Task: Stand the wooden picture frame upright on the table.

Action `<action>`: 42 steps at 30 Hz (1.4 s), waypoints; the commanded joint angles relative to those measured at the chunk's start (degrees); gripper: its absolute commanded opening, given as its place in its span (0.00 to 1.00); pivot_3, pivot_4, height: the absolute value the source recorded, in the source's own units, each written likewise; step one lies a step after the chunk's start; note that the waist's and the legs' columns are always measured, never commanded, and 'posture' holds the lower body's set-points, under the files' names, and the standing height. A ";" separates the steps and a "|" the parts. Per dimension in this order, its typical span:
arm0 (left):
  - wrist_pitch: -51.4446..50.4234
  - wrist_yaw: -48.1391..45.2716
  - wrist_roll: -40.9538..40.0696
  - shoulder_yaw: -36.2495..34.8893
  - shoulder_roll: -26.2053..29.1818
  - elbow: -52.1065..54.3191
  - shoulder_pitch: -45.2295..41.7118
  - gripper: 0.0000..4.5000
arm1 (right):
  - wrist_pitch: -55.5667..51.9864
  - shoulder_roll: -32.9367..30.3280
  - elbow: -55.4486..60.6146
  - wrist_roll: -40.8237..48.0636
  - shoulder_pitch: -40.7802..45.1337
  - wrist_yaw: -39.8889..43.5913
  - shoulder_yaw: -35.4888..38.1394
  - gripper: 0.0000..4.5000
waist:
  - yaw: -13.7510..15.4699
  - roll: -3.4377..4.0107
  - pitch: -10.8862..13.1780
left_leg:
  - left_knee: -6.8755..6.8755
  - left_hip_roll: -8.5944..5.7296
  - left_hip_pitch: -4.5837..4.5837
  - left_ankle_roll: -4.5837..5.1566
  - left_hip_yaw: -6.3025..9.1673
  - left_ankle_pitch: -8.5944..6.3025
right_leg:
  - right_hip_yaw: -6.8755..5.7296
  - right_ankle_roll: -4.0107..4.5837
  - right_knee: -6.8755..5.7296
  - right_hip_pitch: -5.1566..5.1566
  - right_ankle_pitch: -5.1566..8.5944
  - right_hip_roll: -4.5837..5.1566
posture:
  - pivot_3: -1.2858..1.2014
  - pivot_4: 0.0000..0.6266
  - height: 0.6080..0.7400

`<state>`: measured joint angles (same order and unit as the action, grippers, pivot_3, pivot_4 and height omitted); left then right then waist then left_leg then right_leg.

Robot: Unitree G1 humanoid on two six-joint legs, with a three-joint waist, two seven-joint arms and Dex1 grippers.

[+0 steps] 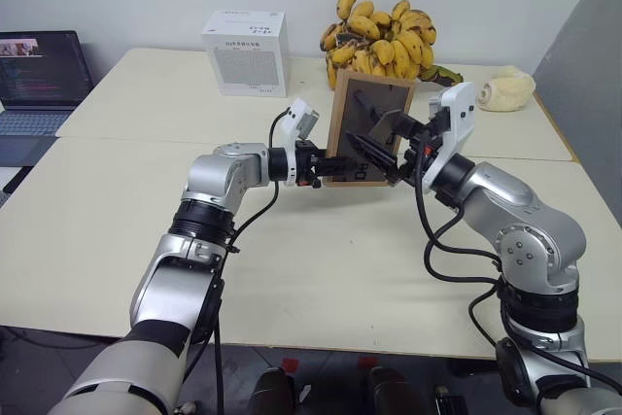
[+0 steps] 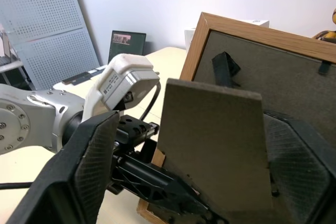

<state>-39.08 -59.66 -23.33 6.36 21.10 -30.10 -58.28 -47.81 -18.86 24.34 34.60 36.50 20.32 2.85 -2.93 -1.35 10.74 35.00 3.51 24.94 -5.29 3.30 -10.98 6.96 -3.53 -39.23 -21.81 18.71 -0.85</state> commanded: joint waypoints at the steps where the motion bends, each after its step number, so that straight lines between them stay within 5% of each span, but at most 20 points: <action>1: 2.42 -1.01 0.43 -2.13 0.70 -0.83 -3.09 0.28 | 0.21 -2.67 1.87 0.28 0.43 1.64 0.90 0.92 | 0.00 0.00 0.00 | 0.00 0.00 0.00 0.00 0.00 0.00 | 0.00 0.00 0.00 0.00 0.00 0.00 | 0.52 0.24 1.00; 12: 0.51 -1.45 1.77 -3.20 2.83 -6.60 -5.33 0.28 | 2.53 -20.85 1.69 -3.11 -5.27 12.63 1.38 0.92 | 0.09 0.00 0.00 | 0.02 -0.02 0.01 0.01 0.00 0.00 | 0.00 0.00 0.01 0.00 0.00 0.00 | 0.52 0.24 1.00; 14: -3.50 -0.74 0.91 -3.53 3.23 -5.46 -4.98 0.28 | 8.52 -24.61 -0.91 -8.56 -7.42 14.71 -0.06 0.92 | 0.07 0.00 0.00 | 0.03 -0.02 0.00 0.01 0.00 0.00 | 0.00 0.00 0.00 0.00 0.00 0.00 | 0.52 0.24 1.00; 17: -16.19 -0.12 -3.57 -4.96 4.22 1.43 -3.39 0.28 | 34.26 -30.03 -9.43 -27.91 -11.04 12.52 -6.31 0.92 | 0.02 0.00 0.00 | 0.08 -0.03 0.01 0.02 -0.01 0.00 | 0.01 -0.01 0.02 0.03 0.01 0.00 | 0.52 0.24 1.00; 22: -38.93 2.98 -13.11 -9.23 6.95 18.47 1.08 0.28 | 71.03 -32.78 -25.29 -51.82 -10.60 -1.86 -11.57 0.92 | -0.48 0.00 0.00 | 0.11 -0.02 0.00 0.01 -0.05 0.00 | 0.06 -0.02 -0.02 -0.02 0.01 0.00 | 0.52 0.24 1.00; 26: -51.35 6.92 -18.56 -14.34 7.97 26.25 2.43 0.28 | 87.94 -32.55 -33.52 -67.98 -6.73 -17.27 -13.56 0.92 | -0.60 0.00 0.01 | 0.20 0.00 -0.06 -0.12 -0.09 0.08 | 0.10 -0.01 -0.31 -0.05 0.02 0.00 | 0.52 0.24 1.00; 36: -53.42 19.68 -43.16 -12.42 17.80 26.17 6.48 0.28 | 99.04 -28.85 -43.02 -95.78 4.58 -51.60 -19.14 0.92 | -0.74 -0.02 0.02 | 0.92 -0.06 -0.26 -0.20 -0.03 0.20 | 0.21 0.02 -1.29 -0.05 0.03 0.00 | 0.52 0.24 1.00; 42: -53.42 27.88 -57.12 -9.07 21.25 26.17 6.34 0.28 | 98.73 -26.32 -52.17 -105.46 12.02 -63.27 -27.32 0.92 | -0.50 -0.04 0.04 | 1.04 -0.11 -0.27 -0.20 0.01 0.20 | 0.22 0.05 -1.58 -0.09 0.04 0.00 | 0.52 0.24 1.00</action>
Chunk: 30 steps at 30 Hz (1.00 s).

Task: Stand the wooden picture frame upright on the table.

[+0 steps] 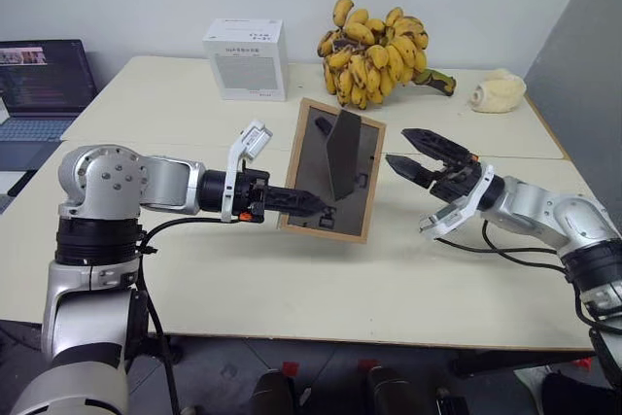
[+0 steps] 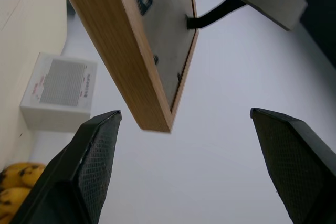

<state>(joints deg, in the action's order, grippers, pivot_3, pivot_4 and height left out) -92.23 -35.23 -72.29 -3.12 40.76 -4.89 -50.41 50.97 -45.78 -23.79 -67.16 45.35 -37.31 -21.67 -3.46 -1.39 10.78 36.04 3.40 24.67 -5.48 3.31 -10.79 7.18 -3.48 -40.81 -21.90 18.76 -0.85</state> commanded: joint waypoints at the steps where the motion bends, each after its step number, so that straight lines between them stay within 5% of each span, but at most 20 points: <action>1: -0.27 4.82 -10.14 0.62 1.97 0.90 -1.55 0.28 | -0.17 0.84 -5.21 -4.45 3.96 -6.82 -3.85 0.92 | 0.06 -0.01 0.00 | -0.01 0.00 0.00 0.00 0.00 0.00 | 0.00 0.01 0.00 0.00 0.01 0.00 | 0.52 0.24 1.00; 17: 0.85 18.07 -24.79 2.28 3.84 -0.67 -1.11 0.28 | -0.30 3.76 -6.13 -4.94 9.11 -12.16 -9.45 0.92 | 0.11 -0.01 0.00 | -0.01 -0.01 0.00 0.01 0.03 0.00 | -0.01 0.08 -0.11 -0.05 0.04 0.00 | 0.52 0.24 1.00; 30: 2.20 20.69 -28.18 3.59 4.82 -0.60 -1.08 0.28 | -0.35 3.81 -4.48 -4.48 8.78 -11.85 -9.89 0.31 | 0.18 -0.01 0.00 | 0.00 -0.04 0.01 0.01 0.08 0.01 | -0.04 0.08 -0.13 -0.04 0.04 0.00 | 0.52 0.24 1.00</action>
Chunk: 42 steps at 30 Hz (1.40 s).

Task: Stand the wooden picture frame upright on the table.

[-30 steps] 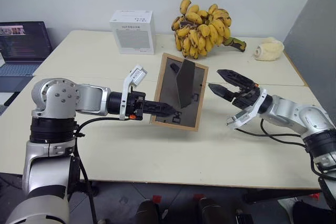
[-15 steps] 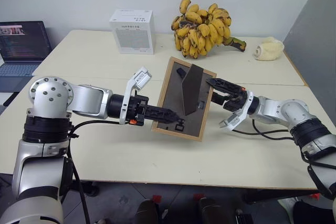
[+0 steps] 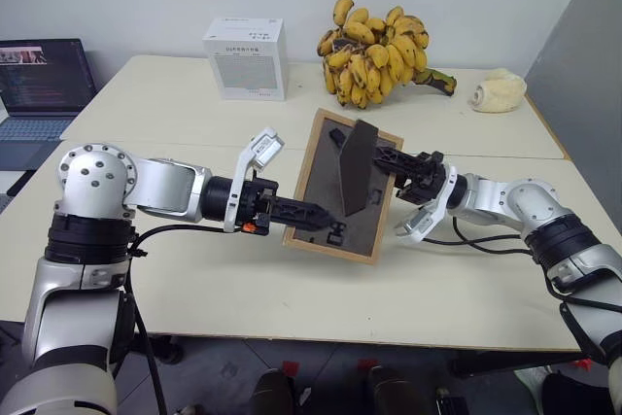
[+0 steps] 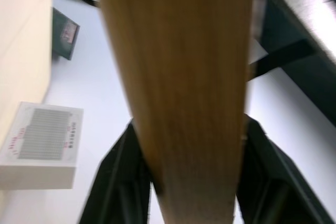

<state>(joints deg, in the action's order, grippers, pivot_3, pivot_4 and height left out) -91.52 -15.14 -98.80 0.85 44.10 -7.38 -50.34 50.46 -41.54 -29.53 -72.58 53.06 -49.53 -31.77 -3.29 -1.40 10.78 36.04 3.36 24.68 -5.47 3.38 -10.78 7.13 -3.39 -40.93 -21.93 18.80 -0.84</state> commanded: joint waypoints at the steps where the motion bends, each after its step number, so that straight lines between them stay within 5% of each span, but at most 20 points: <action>1: 1.63 0.70 -1.96 -0.21 1.64 1.87 -1.14 0.28 | 0.14 -0.52 1.34 0.91 1.04 0.29 0.11 0.30 | 0.00 0.00 0.00 | 0.00 0.00 0.00 0.00 0.00 0.00 | 0.00 0.00 0.00 0.00 0.00 0.00 | 0.52 0.24 1.00; 9: 3.87 1.63 -2.66 0.01 1.67 2.39 -1.07 0.28 | -0.51 -0.38 1.42 1.33 0.88 0.54 0.26 0.30 | 0.01 0.00 0.00 | 0.00 -0.01 0.00 0.00 0.00 0.00 | 0.00 0.00 0.00 0.00 0.00 0.00 | 0.52 0.24 1.00; 11: 4.22 1.64 -3.28 0.08 1.62 2.06 -1.26 0.44 | -0.61 -0.37 1.32 1.50 0.96 0.65 0.26 0.30 | 0.01 0.00 0.00 | 0.00 -0.01 0.00 0.00 0.00 0.00 | 0.00 0.00 0.00 0.00 0.00 0.00 | 0.52 0.24 1.00; 15: 5.76 -0.33 0.67 -1.41 1.84 6.04 -0.50 0.58 | -0.59 -0.45 0.63 1.84 1.28 1.01 0.19 0.30 | 0.01 0.00 0.00 | 0.00 -0.01 0.00 0.00 0.01 0.00 | 0.00 0.00 0.00 0.01 0.00 0.00 | 0.52 0.24 1.00; 21: 18.24 -16.00 12.27 -13.82 5.60 19.23 6.66 0.58 | 0.60 0.65 -4.63 1.65 3.32 0.56 -1.76 0.30 | -0.40 0.00 0.00 | -0.03 0.03 0.00 0.00 -0.04 0.01 | 0.01 0.02 0.00 -0.01 0.00 -0.01 | 0.52 0.24 1.00; 29: 21.82 -26.54 13.59 -35.00 11.69 41.23 36.12 0.58 | 5.73 5.76 -23.46 4.59 10.61 1.98 -5.33 0.30 | -1.54 -0.09 -0.01 | -0.04 0.04 -0.01 0.01 -0.09 -0.01 | 0.03 0.10 0.03 0.00 0.05 0.06 | 0.52 0.24 1.00; 36: 29.42 -24.96 21.85 -44.40 6.29 54.28 59.88 0.58 | 16.77 14.73 -40.30 29.69 12.80 30.33 4.13 0.30 | -1.86 -0.23 0.08 | -0.08 0.09 -0.33 0.02 0.04 -0.02 | -0.10 0.16 0.05 0.42 0.08 0.04 | 0.52 0.24 1.00; 40: 34.45 -23.58 27.80 -47.90 2.71 55.14 67.98 0.58 | 6.66 24.88 -40.32 60.63 8.02 75.61 16.86 0.30 | -1.97 -0.31 0.14 | -0.19 0.16 -0.91 0.02 0.07 -0.03 | -0.17 0.24 0.12 0.99 0.13 -0.02 | 0.52 0.24 1.00; 42: 36.52 -22.17 29.44 -48.78 1.86 54.68 69.36 0.58 | -3.97 27.69 -35.64 71.54 5.80 91.62 21.46 0.30 | -1.83 -0.29 0.21 | -0.26 0.22 -1.27 0.00 0.20 -0.05 | -0.30 0.31 0.21 1.45 0.17 -0.05 | 0.52 0.24 1.00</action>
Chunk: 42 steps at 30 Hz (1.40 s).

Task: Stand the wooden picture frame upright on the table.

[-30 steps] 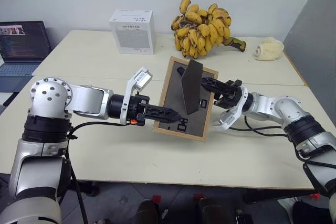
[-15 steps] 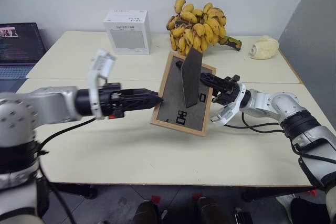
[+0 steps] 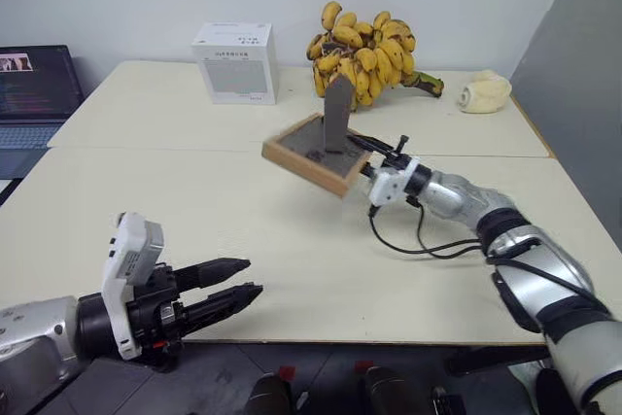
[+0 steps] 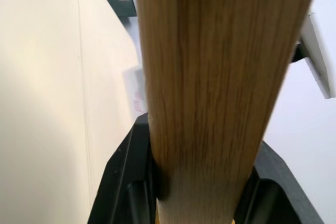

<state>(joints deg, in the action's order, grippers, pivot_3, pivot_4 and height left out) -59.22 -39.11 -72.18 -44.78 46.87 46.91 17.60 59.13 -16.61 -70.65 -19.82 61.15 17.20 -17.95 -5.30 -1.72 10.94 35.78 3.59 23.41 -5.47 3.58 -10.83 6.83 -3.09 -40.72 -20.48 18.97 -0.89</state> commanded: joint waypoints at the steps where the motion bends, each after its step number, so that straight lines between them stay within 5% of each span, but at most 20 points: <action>1: 5.08 2.54 3.62 -3.42 -1.19 0.15 1.91 0.58 | -17.74 3.66 7.89 22.80 -3.23 30.86 9.30 0.30 | 0.49 0.08 0.12 | -0.04 -0.01 -0.21 -0.04 0.13 -0.03 | -0.13 0.07 0.08 0.29 0.05 0.02 | 0.52 0.24 1.00; 5: 7.73 5.11 5.18 -4.53 -2.10 0.25 3.86 0.58 | -42.74 5.24 20.07 33.47 -8.63 49.06 10.63 0.30 | 0.92 0.21 0.28 | -0.07 -0.04 -0.27 -0.08 0.26 -0.06 | -0.27 0.18 0.18 0.41 0.13 0.05 | 0.52 0.24 1.00; 10: 9.69 7.16 4.38 -4.21 -1.88 1.13 4.88 0.58 | -59.68 5.07 31.46 36.77 -15.75 53.22 9.49 0.30 | 0.82 0.23 0.30 | -0.50 0.03 -0.30 -0.09 0.22 -0.06 | -0.26 0.36 0.19 0.18 0.27 -0.02 | 0.52 0.24 1.00; 20: 11.13 8.91 1.99 -4.22 1.15 -0.02 3.85 0.58 | -68.97 8.96 38.07 36.74 -22.66 50.59 9.11 0.30 | 0.39 0.20 0.32 | -0.91 0.10 -0.27 -0.11 -0.20 -0.07 | 0.06 0.40 0.31 -0.18 0.40 -0.06 | 0.52 0.24 1.00; 27: 12.13 11.26 0.72 -1.71 2.58 0.37 1.11 0.60 | -69.12 9.17 38.55 35.36 -23.08 48.09 9.11 0.70 | 0.36 0.15 0.34 | -0.91 0.10 -0.15 -0.12 -0.38 -0.07 | 0.21 0.14 0.42 -0.37 0.49 -0.05 | 0.52 0.24 1.00; 29: 12.75 11.70 1.07 -0.31 2.47 0.72 0.05 0.60 | -69.57 8.54 39.96 35.34 -23.43 47.96 9.16 0.70 | 0.42 0.15 0.33 | -0.90 0.10 -0.08 -0.12 -0.38 -0.07 | 0.21 0.12 0.44 -0.43 0.48 -0.05 | 0.52 0.24 1.00; 37: 15.36 11.95 4.58 11.86 2.16 0.46 -7.34 0.60 | -74.17 -3.87 57.14 31.69 -31.30 46.12 8.27 0.70 | 1.32 0.15 0.33 | -0.90 0.02 0.53 -0.13 -0.35 -0.07 | 0.19 0.11 0.72 -0.84 0.25 0.00 | 0.52 0.24 1.00; 42: 14.61 11.03 6.38 18.99 2.71 -3.75 -13.86 0.60 | -83.98 -12.30 75.31 37.50 -37.84 44.28 13.87 0.70 | 1.68 0.17 0.35 | -0.90 0.09 0.55 -0.14 -0.38 -0.08 | 0.22 0.09 0.76 -0.88 0.24 -0.05 | 0.52 0.24 1.00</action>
<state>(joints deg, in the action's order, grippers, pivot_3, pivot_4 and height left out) -45.44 -27.32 -66.52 -27.33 48.80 44.74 5.53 -21.29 -27.14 -4.01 14.12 24.01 62.65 -7.72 -3.62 -1.54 11.29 34.87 3.69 23.96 -5.61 3.20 -10.91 7.06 -3.00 -39.98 -21.36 19.21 -0.96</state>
